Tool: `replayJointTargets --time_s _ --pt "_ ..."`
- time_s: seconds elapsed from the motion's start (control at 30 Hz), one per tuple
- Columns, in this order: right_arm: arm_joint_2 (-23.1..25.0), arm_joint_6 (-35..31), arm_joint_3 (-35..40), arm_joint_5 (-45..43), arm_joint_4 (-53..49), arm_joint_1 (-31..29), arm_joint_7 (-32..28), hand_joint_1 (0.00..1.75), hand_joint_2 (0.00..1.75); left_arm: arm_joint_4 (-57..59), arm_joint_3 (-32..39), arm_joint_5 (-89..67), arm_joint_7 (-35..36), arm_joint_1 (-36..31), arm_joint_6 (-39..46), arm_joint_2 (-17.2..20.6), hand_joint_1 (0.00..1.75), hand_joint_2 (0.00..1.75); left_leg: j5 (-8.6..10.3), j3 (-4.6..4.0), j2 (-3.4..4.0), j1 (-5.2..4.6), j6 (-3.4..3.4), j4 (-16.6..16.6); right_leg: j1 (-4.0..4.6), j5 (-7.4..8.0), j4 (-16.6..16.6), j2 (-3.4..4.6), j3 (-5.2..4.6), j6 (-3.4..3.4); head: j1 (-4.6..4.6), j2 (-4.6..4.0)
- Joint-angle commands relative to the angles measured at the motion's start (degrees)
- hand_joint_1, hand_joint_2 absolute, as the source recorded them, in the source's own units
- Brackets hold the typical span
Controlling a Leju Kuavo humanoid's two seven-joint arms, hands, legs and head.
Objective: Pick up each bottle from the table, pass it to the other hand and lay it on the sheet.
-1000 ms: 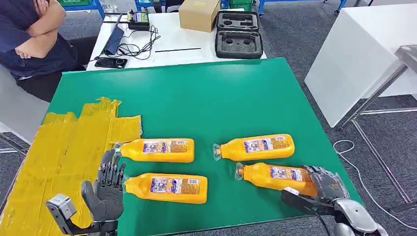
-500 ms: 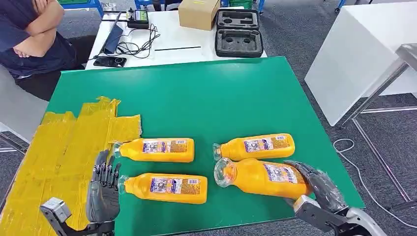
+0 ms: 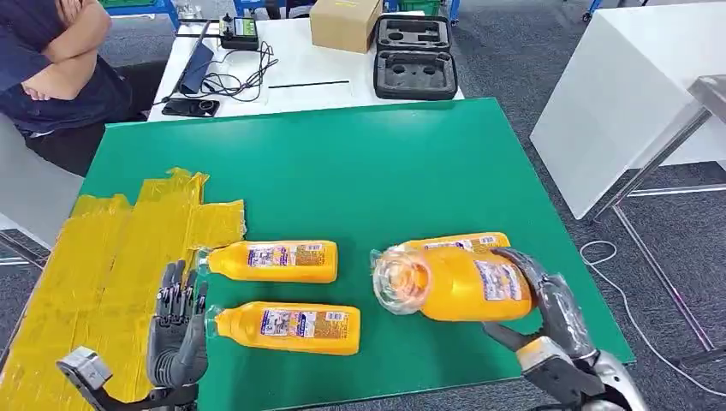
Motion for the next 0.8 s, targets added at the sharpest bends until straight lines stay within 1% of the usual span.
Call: replayJointTargets --time_s 0.03,0.07,0.1,0.17,0.2,0.23,0.43,0.53,0.67,0.7,0.73,0.8 --pt "15.44 -14.82 16.96 6.02 26.57 -21.57 6.99 1.75 1.75 6.17 -14.95 8.87 3.01 -6.25 -0.10 5.45 0.00 1.75 0.05 0.21 0.45 0.07 -0.10 -0.10 0.07 0.18 -0.13 0.42 0.06 -0.13 -0.02 0.00" --pt "16.78 -15.22 18.64 5.82 29.66 -23.74 7.83 1.75 1.75 7.79 -17.18 11.06 3.03 -7.91 -0.26 6.50 0.00 1.75 0.06 0.23 0.53 0.10 -0.14 -0.10 0.11 0.22 -0.13 0.49 0.07 -0.19 0.00 0.00" --pt "16.94 -15.58 18.97 5.96 30.17 -24.08 8.04 1.75 1.75 8.04 -17.50 11.24 2.85 -8.16 0.01 6.63 0.00 1.75 0.12 0.21 0.48 0.07 -0.14 -0.13 0.06 0.22 -0.12 0.41 0.04 -0.17 -0.04 0.00" --pt "18.13 -16.87 20.66 6.36 33.50 -25.95 9.31 1.75 1.75 9.23 -20.19 12.61 2.71 -9.86 -0.04 8.13 0.00 1.75 0.24 0.22 0.45 0.07 -0.15 -0.13 0.06 0.29 -0.10 0.36 0.04 -0.32 0.00 0.00" --pt "18.71 -16.88 21.14 5.53 34.79 -26.70 9.58 1.75 1.75 9.62 -21.26 13.10 2.46 -10.48 0.37 8.74 0.00 1.75 0.25 0.15 0.32 0.03 -0.11 -0.09 0.03 0.23 -0.04 0.23 0.01 -0.26 -0.02 0.00" --pt "18.97 -16.90 21.30 5.51 35.24 -27.02 9.73 1.75 1.75 9.79 -21.95 13.32 2.54 -10.72 0.20 9.14 0.00 1.75 0.27 0.21 0.35 0.06 -0.19 -0.11 0.06 0.25 -0.06 0.27 0.05 -0.34 -0.02 0.00" --pt "21.37 -16.10 24.00 5.11 39.29 -29.89 10.55 1.75 1.75 12.28 -24.44 15.24 2.19 -13.82 0.80 10.67 0.00 1.75 0.26 0.12 0.24 0.02 -0.14 -0.05 0.02 0.19 0.01 0.15 0.02 -0.26 0.00 0.00" --pt "23.08 -14.82 27.18 4.83 40.88 -30.89 10.69 1.75 1.75 12.70 -23.68 14.85 1.29 -15.15 3.06 10.85 0.00 1.75 0.27 0.05 0.20 0.01 -0.13 -0.05 0.01 0.17 0.03 0.10 -0.02 -0.24 0.00 0.00" --pt "25.02 -12.97 32.41 4.38 42.39 -32.16 12.21 1.75 1.75 11.25 -20.67 14.16 0.55 -15.51 6.37 10.56 0.00 1.75 0.23 0.03 0.27 0.05 -0.19 -0.02 0.05 0.17 0.05 0.19 -0.07 -0.31 0.00 0.00" --pt "25.18 -13.23 32.77 4.47 42.45 -32.14 12.51 1.75 1.75 10.90 -20.40 14.12 0.80 -15.49 6.46 10.62 0.00 1.75 0.25 -0.04 0.28 0.04 -0.15 -0.02 0.04 0.19 0.05 0.17 -0.14 -0.26 0.00 0.00" --pt "25.10 -11.65 34.33 3.52 42.74 -32.37 12.67 1.75 1.75 10.27 -19.12 12.96 0.52 -15.32 8.22 9.96 0.00 1.75 0.20 0.03 0.29 0.09 -0.21 0.02 0.10 0.16 0.07 0.21 -0.07 -0.34 0.00 0.00" --pt "25.21 -11.73 35.06 3.18 42.89 -32.24 12.81 1.75 1.75 9.71 -18.61 12.82 0.78 -15.26 8.29 9.99 0.00 1.75 0.22 -0.01 0.23 0.07 -0.17 0.01 0.08 0.16 0.05 0.14 -0.10 -0.29 0.00 0.00"
